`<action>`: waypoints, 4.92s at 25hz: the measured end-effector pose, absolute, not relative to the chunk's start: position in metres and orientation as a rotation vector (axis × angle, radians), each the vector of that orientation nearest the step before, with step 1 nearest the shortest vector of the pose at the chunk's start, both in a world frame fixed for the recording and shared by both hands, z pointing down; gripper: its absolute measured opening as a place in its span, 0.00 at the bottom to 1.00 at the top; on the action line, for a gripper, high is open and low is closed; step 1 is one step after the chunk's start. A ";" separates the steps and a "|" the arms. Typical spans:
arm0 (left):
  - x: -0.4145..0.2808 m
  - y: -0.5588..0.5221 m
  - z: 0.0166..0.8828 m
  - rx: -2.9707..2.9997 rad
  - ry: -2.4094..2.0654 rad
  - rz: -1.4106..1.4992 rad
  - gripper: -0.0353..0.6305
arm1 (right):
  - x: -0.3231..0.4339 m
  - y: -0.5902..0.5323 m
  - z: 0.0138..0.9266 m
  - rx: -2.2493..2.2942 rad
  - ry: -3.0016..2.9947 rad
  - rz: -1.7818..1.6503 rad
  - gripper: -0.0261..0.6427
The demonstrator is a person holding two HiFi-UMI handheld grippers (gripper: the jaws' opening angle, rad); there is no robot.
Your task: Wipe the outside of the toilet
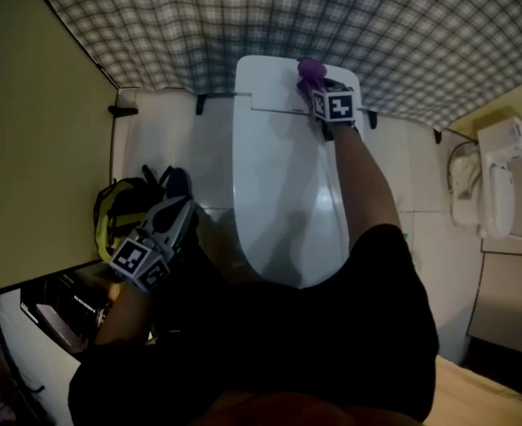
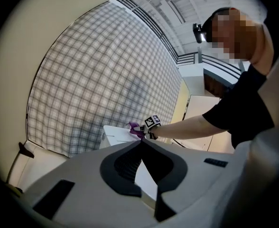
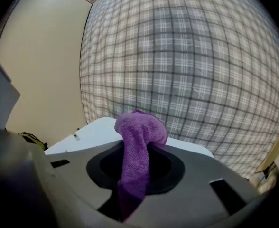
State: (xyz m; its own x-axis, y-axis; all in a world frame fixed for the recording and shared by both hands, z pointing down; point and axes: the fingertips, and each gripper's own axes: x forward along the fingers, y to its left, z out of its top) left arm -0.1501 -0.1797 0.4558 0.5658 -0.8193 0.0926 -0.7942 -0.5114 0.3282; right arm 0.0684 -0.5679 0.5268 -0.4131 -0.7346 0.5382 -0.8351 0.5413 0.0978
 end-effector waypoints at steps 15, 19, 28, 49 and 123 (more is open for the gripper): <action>-0.209 -0.212 0.479 2.390 -1.336 -0.051 0.06 | 0.035 -0.648 0.567 1.252 -2.136 0.185 0.18; -0.190 -0.188 0.457 2.429 -1.338 -0.078 0.06 | 0.037 -0.573 0.574 1.125 -2.116 0.259 0.18; -0.127 -0.098 0.387 2.636 -1.292 -0.158 0.06 | 0.080 -0.336 0.597 1.001 -2.096 0.250 0.17; -0.045 0.002 0.359 2.840 -1.064 -0.203 0.06 | 0.114 0.022 0.620 0.521 -2.125 0.337 0.18; -0.139 -0.001 0.373 2.724 -1.256 -0.280 0.06 | 0.031 -0.090 0.626 0.642 -2.082 0.189 0.17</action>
